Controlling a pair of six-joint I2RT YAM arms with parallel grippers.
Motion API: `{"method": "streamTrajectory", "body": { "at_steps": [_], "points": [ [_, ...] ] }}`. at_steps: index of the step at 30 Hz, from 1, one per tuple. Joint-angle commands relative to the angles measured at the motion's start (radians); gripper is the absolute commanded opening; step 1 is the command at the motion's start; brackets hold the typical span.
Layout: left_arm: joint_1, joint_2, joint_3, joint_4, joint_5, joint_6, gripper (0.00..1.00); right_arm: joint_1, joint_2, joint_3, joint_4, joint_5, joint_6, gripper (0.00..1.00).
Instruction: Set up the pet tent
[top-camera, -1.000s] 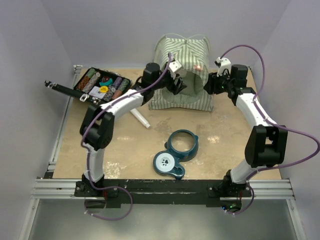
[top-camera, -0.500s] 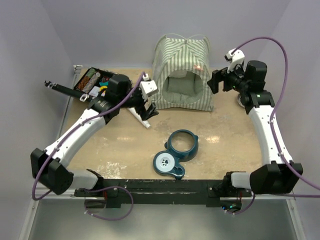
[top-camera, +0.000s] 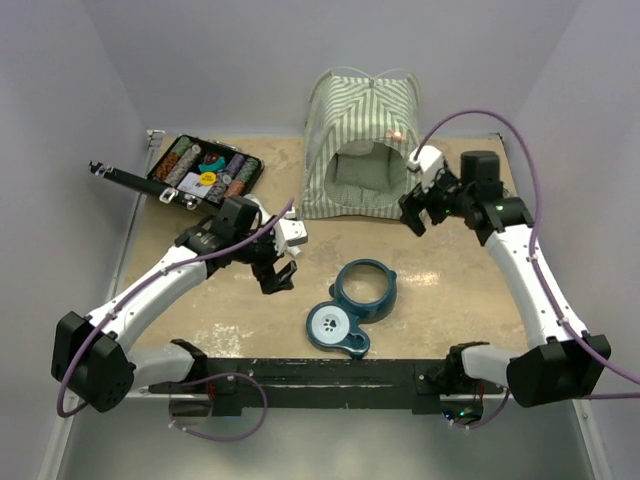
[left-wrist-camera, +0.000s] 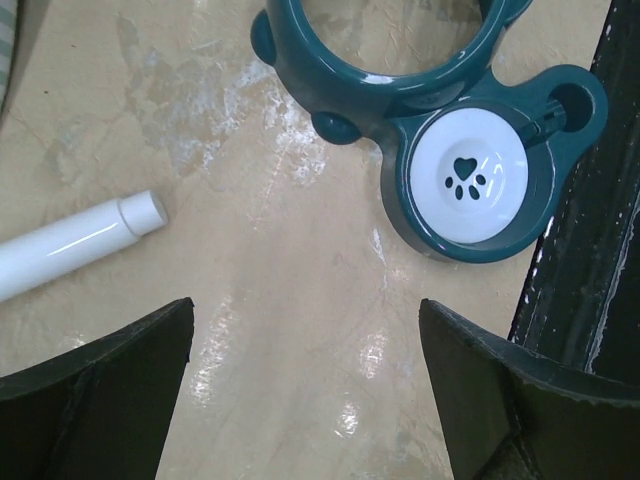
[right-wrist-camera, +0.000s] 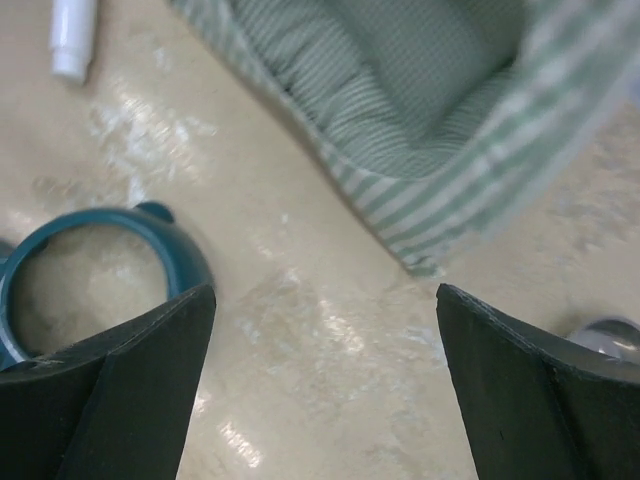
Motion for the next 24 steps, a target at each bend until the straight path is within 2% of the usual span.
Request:
{"method": "streamTrajectory", "body": {
  "at_steps": [1, 4, 7, 8, 11, 14, 18, 24],
  "points": [
    [-0.012, -0.011, -0.035, 0.049, 0.042, -0.002, 0.98, 0.162, -0.029, -0.078, -0.063, 0.042, -0.076, 0.95],
    [-0.024, -0.006, -0.061, 0.068, 0.042, 0.015, 0.97, 0.191, -0.026, -0.120, -0.046, 0.100, -0.083, 0.95],
    [-0.032, 0.015, -0.055, 0.074, 0.027, 0.018, 0.96, 0.182, 0.017, -0.120, 0.007, 0.249, -0.029, 0.93],
    [-0.032, 0.021, -0.040, 0.074, 0.022, 0.018, 0.96, 0.149, 0.040, -0.109, 0.006, 0.283, -0.041, 0.92],
    [-0.032, 0.041, -0.001, 0.068, 0.005, 0.017, 0.96, -0.099, 0.132, -0.027, -0.025, 0.205, -0.151, 0.92],
    [-0.032, 0.048, 0.026, 0.069, -0.009, 0.030, 0.97, -0.233, 0.221, 0.053, -0.048, 0.222, -0.317, 0.91],
    [-0.031, 0.055, 0.042, 0.072, -0.016, 0.037, 0.97, -0.319, 0.292, 0.076, 0.050, 0.271, -0.464, 0.93],
    [-0.028, 0.077, 0.074, 0.053, -0.039, 0.041, 0.98, -0.355, 0.580, 0.170, 0.147, 0.349, -0.538, 0.92]
  ]
}}
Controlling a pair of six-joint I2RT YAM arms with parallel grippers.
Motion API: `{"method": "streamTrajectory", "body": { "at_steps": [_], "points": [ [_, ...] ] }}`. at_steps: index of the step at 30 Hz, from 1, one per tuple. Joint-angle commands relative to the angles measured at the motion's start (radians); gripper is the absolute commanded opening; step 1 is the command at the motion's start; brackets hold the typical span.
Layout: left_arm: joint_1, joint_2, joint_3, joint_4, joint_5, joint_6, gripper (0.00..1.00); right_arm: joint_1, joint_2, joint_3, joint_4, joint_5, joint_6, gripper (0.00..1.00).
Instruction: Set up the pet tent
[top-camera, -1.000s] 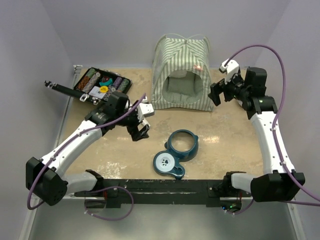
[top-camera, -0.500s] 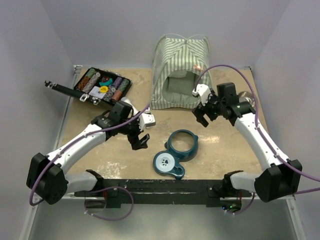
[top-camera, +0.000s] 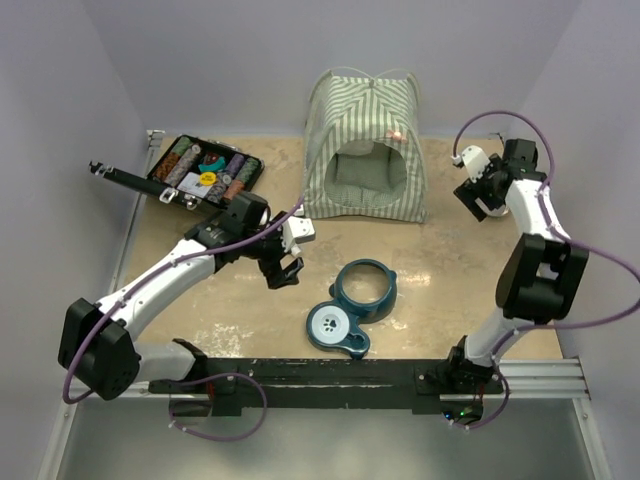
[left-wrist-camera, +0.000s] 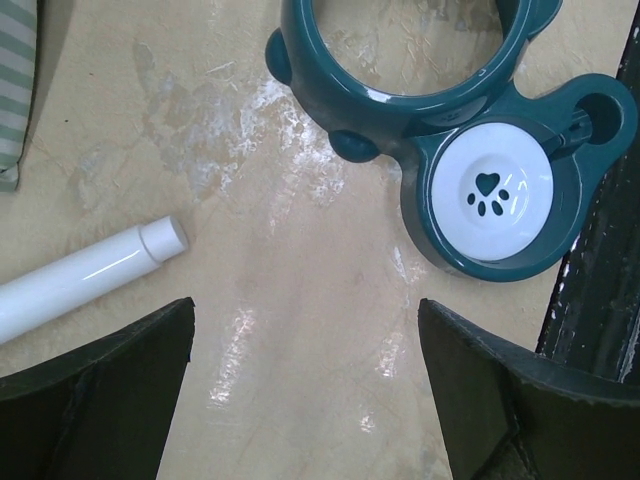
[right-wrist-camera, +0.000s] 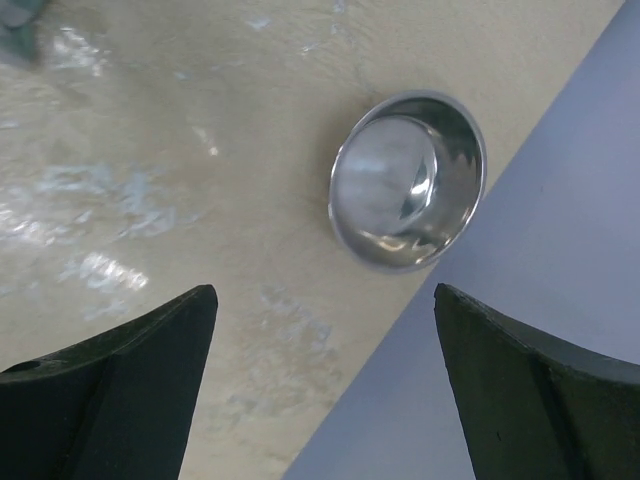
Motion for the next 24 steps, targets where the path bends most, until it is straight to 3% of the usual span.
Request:
{"method": "streamTrajectory", "body": {
  "at_steps": [1, 9, 15, 19, 24],
  "points": [
    [0.004, 0.017, 0.060, 0.003, -0.026, 0.023, 0.98, -0.010, 0.186, 0.102, 0.103, 0.068, -0.095, 0.92],
    [0.003, 0.022, 0.045, -0.022, -0.057, 0.023, 0.98, -0.010, 0.372, 0.148, 0.177, 0.116, -0.082, 0.85],
    [0.006, 0.025, 0.064, -0.021, -0.080, 0.014, 0.98, -0.018, 0.369, 0.118, 0.145, 0.093, -0.096, 0.40],
    [0.012, 0.028, 0.070, 0.002, -0.098, -0.011, 0.98, -0.022, 0.273, 0.095, 0.053, 0.027, -0.113, 0.03],
    [0.041, 0.040, 0.100, 0.027, -0.095, -0.080, 0.98, -0.019, 0.058, 0.072, -0.145, -0.056, -0.090, 0.00]
  ]
}}
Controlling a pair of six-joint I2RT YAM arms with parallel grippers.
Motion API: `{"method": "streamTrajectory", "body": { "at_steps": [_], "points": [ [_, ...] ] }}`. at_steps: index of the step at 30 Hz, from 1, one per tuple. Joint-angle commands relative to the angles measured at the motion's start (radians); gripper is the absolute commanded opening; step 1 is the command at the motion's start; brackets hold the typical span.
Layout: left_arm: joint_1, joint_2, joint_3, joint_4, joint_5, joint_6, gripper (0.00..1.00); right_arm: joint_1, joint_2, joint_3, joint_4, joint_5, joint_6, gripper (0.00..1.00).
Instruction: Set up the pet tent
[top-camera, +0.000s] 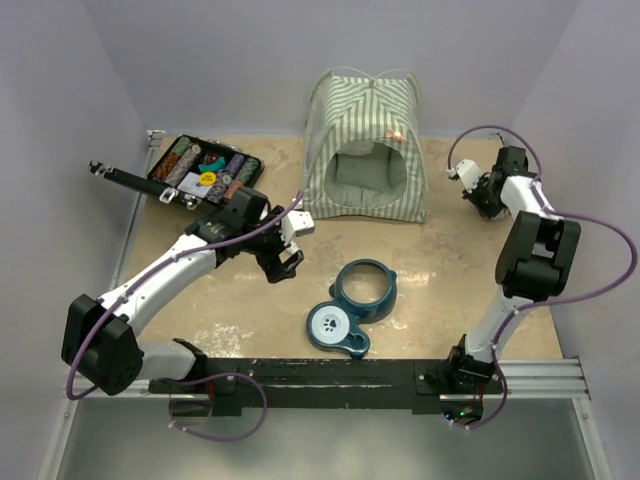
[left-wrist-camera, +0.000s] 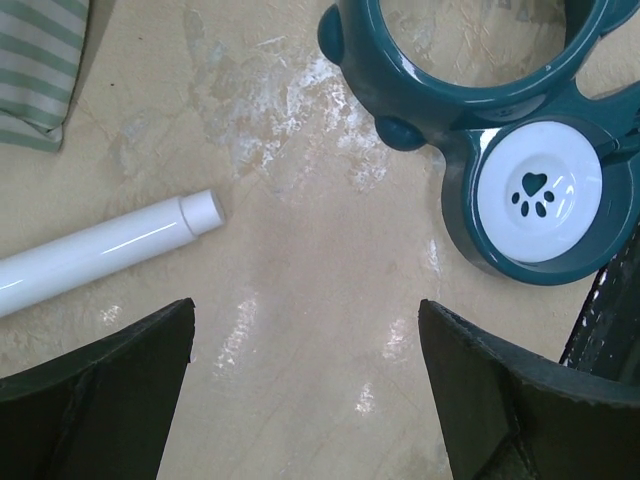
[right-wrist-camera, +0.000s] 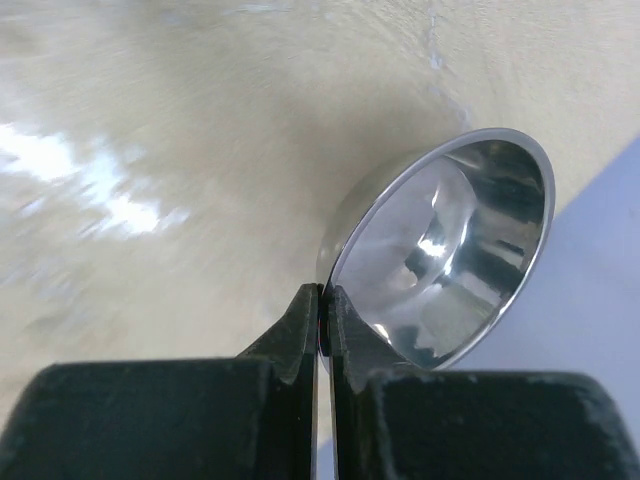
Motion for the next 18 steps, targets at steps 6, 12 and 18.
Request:
{"method": "streamTrajectory", "body": {
  "at_steps": [6, 12, 18],
  "points": [
    [0.139, 0.059, 0.112, 0.068, 0.105, -0.204, 0.97, 0.095, -0.594, -0.110, -0.445, -0.236, -0.017, 0.00],
    [0.199, 0.079, 0.129, 0.088, 0.122, -0.274, 0.97, 0.598, -0.789, -0.175, -0.438, -0.299, 0.202, 0.00],
    [0.216, 0.077, 0.139, 0.065, 0.119, -0.277, 0.97, 0.936, -0.738, -0.225, -0.350, -0.273, 0.303, 0.00]
  ]
}}
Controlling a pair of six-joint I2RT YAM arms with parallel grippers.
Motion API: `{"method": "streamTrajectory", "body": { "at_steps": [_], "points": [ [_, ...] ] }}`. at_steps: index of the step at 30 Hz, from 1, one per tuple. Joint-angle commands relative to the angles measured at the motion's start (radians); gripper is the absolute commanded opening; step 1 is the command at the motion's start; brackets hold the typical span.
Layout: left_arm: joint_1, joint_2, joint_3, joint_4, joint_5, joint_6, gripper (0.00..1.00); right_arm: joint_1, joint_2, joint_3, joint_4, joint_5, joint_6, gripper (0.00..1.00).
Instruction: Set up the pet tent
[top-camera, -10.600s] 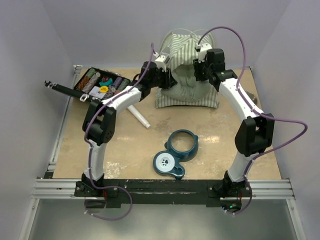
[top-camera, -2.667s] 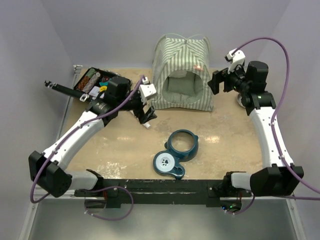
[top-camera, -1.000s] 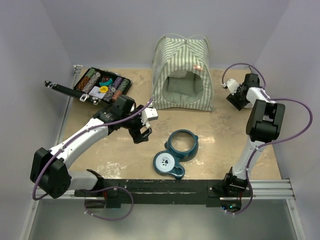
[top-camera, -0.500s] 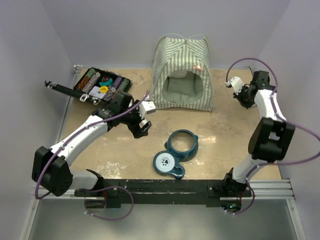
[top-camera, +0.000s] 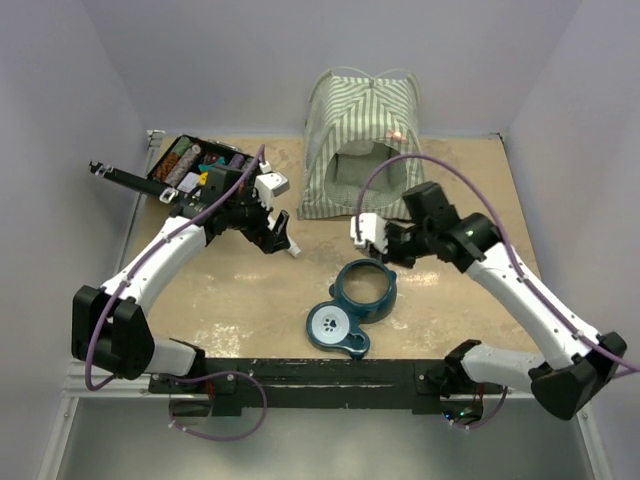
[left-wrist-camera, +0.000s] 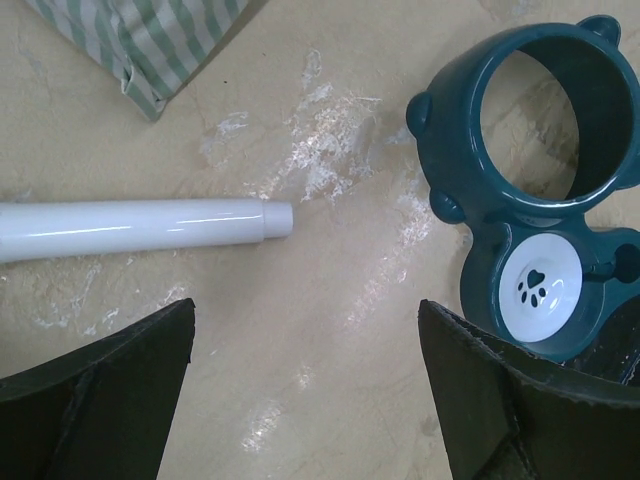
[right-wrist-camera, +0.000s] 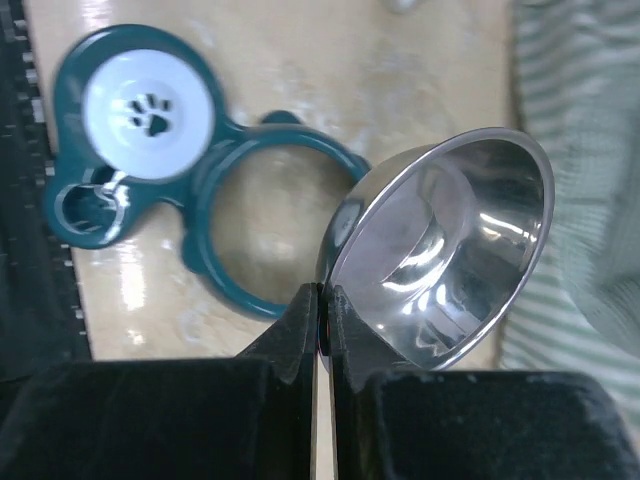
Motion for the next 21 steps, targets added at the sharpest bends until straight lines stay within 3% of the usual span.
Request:
{"method": "streamTrajectory", "body": {
  "at_steps": [1, 8, 16, 18, 21],
  "points": [
    [0.011, -0.010, 0.042, 0.004, 0.023, -0.031, 0.97, 0.142, 0.053, -0.037, 0.039, 0.002, 0.100, 0.00],
    [0.013, -0.078, -0.016, -0.010, -0.020, -0.028, 0.97, 0.245, 0.116, -0.134, 0.082, 0.077, 0.047, 0.00],
    [0.018, -0.109, -0.024, -0.028, -0.034, -0.009, 0.97, 0.252, 0.171, -0.188, 0.145, 0.162, 0.042, 0.02],
    [0.018, -0.112, -0.025, -0.031, -0.034, -0.005, 0.97, 0.254, 0.173, -0.203, 0.146, 0.170, 0.041, 0.08],
    [0.018, -0.112, -0.025, -0.040, -0.035, 0.002, 0.98, 0.252, 0.177, -0.192, 0.114, 0.141, 0.039, 0.29]
  ]
}}
